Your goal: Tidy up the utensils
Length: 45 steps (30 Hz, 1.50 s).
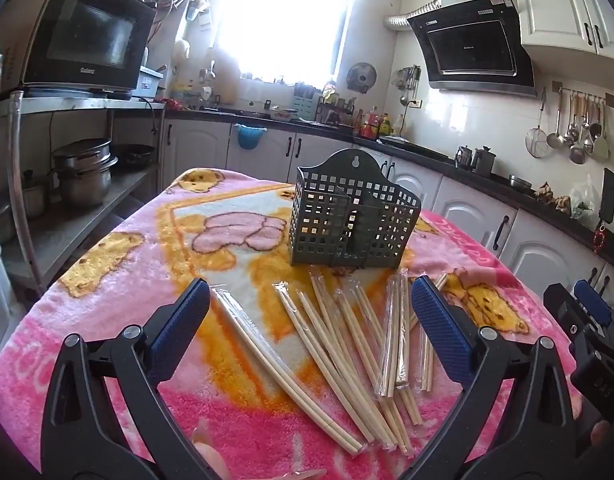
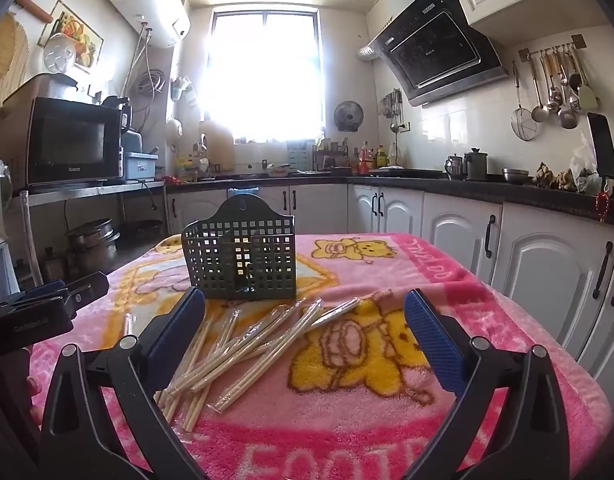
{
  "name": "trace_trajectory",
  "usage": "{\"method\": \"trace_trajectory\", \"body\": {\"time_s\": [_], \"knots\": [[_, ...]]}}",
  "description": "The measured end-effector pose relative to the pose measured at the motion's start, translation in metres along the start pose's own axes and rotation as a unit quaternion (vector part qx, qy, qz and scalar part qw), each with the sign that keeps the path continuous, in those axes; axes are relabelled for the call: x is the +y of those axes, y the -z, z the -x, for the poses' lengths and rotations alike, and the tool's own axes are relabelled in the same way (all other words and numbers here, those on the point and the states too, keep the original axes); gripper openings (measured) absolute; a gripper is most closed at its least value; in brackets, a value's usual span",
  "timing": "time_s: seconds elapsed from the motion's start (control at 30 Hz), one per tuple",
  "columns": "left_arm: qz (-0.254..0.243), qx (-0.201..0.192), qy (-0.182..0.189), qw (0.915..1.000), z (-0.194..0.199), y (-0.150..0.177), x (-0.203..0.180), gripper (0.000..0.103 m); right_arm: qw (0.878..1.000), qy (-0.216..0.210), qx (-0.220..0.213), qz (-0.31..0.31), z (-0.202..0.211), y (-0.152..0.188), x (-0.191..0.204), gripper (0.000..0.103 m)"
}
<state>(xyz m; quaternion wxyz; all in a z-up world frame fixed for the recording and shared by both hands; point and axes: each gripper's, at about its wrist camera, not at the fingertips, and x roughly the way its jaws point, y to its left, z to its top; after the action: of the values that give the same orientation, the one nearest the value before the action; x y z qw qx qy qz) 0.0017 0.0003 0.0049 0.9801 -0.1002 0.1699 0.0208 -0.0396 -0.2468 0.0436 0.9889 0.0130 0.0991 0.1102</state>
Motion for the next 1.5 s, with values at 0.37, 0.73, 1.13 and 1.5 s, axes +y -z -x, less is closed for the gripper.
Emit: {"method": "trace_trajectory", "body": {"time_s": [0.37, 0.73, 1.13, 1.5], "knots": [[-0.003, -0.002, 0.0, 1.0, 0.0029, -0.0019, 0.0005, 0.093, 1.0, 0.001, -0.003, 0.002, 0.0008, 0.0, 0.0014, 0.097], [-0.005, -0.002, 0.0, 1.0, 0.0031, -0.002, -0.001, 0.093, 1.0, 0.001, -0.004, 0.0, 0.0017, -0.0005, 0.0015, 0.097], [-0.006, -0.002, 0.001, 1.0, 0.0035, -0.0021, -0.0016, 0.093, 1.0, 0.0, -0.003, -0.002, 0.0019, -0.0007, 0.0014, 0.097], [-0.007, -0.003, 0.002, 1.0, 0.004, -0.0019, -0.0036, 0.093, 1.0, -0.001, 0.001, -0.001, 0.0001, -0.0005, 0.0012, 0.097]]}}
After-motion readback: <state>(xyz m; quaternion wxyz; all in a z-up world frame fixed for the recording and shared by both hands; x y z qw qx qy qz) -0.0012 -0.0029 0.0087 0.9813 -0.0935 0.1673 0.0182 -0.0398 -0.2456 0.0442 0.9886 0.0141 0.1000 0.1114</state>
